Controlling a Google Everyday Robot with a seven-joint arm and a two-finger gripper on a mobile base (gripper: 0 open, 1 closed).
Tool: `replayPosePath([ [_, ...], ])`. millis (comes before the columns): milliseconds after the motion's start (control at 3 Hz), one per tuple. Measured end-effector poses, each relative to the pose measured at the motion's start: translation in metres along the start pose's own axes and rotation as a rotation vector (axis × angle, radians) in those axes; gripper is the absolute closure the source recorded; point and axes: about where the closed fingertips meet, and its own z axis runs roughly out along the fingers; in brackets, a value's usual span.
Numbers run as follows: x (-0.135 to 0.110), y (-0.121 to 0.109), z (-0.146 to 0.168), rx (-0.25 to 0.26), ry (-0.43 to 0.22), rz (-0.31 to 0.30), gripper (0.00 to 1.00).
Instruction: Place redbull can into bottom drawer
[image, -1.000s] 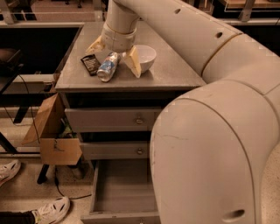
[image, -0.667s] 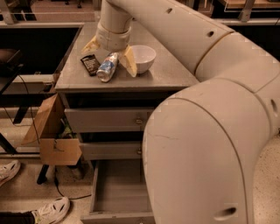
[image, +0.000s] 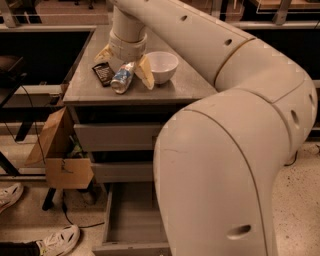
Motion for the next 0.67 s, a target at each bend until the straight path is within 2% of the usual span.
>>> replayPosePath([
  [667,0.0004,0.0125,0.0165,-0.022,0.014,0.026,0.00],
])
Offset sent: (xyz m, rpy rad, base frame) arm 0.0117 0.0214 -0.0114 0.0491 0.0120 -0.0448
